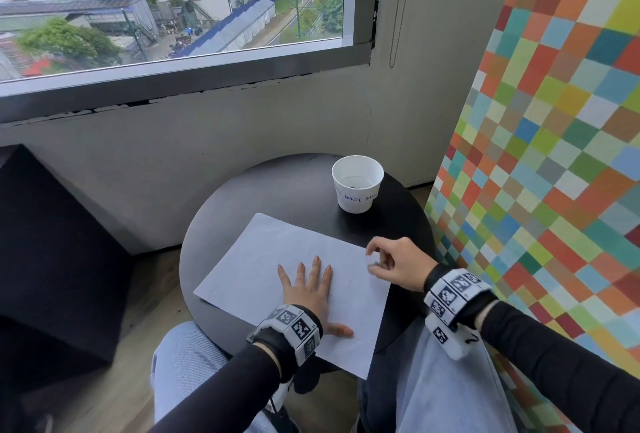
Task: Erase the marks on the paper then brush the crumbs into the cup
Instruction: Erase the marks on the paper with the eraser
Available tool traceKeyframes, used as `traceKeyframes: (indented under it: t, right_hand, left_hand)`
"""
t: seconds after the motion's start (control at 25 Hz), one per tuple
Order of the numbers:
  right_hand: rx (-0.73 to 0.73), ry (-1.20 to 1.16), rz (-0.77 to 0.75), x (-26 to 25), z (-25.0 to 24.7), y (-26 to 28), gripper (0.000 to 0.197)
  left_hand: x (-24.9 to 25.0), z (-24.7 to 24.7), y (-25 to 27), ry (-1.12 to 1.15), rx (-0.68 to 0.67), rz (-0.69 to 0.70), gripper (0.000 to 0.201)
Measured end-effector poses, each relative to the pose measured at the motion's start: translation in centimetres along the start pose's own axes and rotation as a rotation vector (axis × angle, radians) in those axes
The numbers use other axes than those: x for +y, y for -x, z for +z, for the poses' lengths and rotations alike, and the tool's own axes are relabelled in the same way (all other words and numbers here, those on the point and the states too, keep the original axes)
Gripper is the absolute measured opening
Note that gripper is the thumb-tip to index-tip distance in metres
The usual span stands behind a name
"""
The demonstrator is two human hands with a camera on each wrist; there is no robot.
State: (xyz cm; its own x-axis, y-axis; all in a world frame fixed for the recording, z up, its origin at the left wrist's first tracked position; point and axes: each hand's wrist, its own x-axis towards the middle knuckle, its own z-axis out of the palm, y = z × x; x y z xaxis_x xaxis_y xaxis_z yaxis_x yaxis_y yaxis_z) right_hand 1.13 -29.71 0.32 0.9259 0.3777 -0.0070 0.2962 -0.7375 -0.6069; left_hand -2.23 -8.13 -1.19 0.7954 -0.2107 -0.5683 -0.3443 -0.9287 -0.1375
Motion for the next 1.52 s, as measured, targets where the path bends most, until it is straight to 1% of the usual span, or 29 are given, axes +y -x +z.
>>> traceKeyframes:
  t: [0.2,0.32,0.4,0.48,0.6,0.64,0.72,0.76,0.84,0.88,0.92,1.0,1.04,1.08,1.2,1.24,1.36,1.4,1.44,1.52]
  right_hand:
    - [0.061,-0.104,-0.018,0.6,2.0,4.3,0.007]
    - [0.078,-0.116,-0.001,0.9,2.8,5.0,0.007]
    - [0.069,-0.119,-0.027,0.6,3.0,5.0,0.007]
    - [0.045,-0.114,-0.048,0.4,3.5,5.0,0.010]
    - [0.032,-0.079,-0.008,0.7,3.9,4.5,0.014]
    - [0.049,-0.077,0.021,1.0,3.8,4.3,0.015]
    - [0.054,-0.054,0.028,1.0,3.9,4.3,0.016]
    - [0.019,-0.036,-0.005,0.7,4.1,4.4,0.016]
    - [-0.113,-0.024,-0.108,-0.2,5.0,5.0,0.017]
    - [-0.149,-0.013,-0.134,-0.5,5.1,5.1,0.017]
    - [-0.125,0.003,-0.111,-0.3,5.1,4.8,0.018]
    - [0.040,0.024,-0.014,0.4,4.3,3.9,0.018]
    - [0.083,0.023,0.015,0.6,4.2,3.8,0.018]
    - [0.072,0.022,-0.002,0.5,4.3,3.9,0.018]
    - [-0.126,-0.030,-0.129,-0.7,5.0,4.9,0.017]
    - [-0.122,-0.020,-0.118,-0.5,4.9,4.8,0.017]
    - [0.128,0.021,0.027,1.2,3.5,3.6,0.016]
    - [0.141,0.012,0.020,1.3,3.4,3.7,0.015]
    - [0.093,0.000,-0.035,1.0,3.6,4.1,0.014]
    - [-0.092,-0.039,-0.161,-0.1,4.5,5.2,0.014]
  left_hand:
    - [-0.6,0.1,0.6,-0.016,0.015,0.078,0.126]
    - [-0.9,-0.6,0.8,-0.006,0.005,0.167,0.122]
    - [-0.5,-1.1,0.6,0.013,0.013,0.254,0.120]
    - [0.4,-1.1,0.4,0.029,0.030,0.290,0.117]
    - [1.7,-0.7,-0.1,0.014,0.042,0.268,0.108]
    - [2.0,-0.6,-0.2,0.002,0.038,0.258,0.107]
    - [2.2,-0.6,-0.6,-0.010,0.033,0.244,0.109]
    - [2.2,-0.7,-0.7,-0.014,0.034,0.239,0.111]
    - [2.3,-0.8,-0.8,-0.030,0.031,0.237,0.113]
    - [2.4,-0.8,-0.7,-0.038,0.031,0.234,0.113]
    - [2.4,-0.8,-0.7,-0.047,0.028,0.231,0.113]
    - [2.4,-0.9,-0.7,-0.057,0.027,0.228,0.114]
    - [2.5,-0.9,-0.6,-0.059,0.024,0.226,0.114]
    - [2.6,-0.9,-0.7,-0.060,0.025,0.222,0.114]
    - [2.7,-1.0,-0.7,-0.074,0.023,0.216,0.115]
    - [2.7,-1.0,-0.7,-0.076,0.021,0.217,0.115]
    - [2.7,-1.1,-0.6,-0.066,0.013,0.215,0.115]
    - [2.7,-1.1,-0.6,-0.064,0.009,0.214,0.116]
    - [2.7,-1.1,-0.6,-0.063,0.008,0.212,0.116]
    - [2.7,-1.1,-0.6,-0.077,0.011,0.208,0.118]
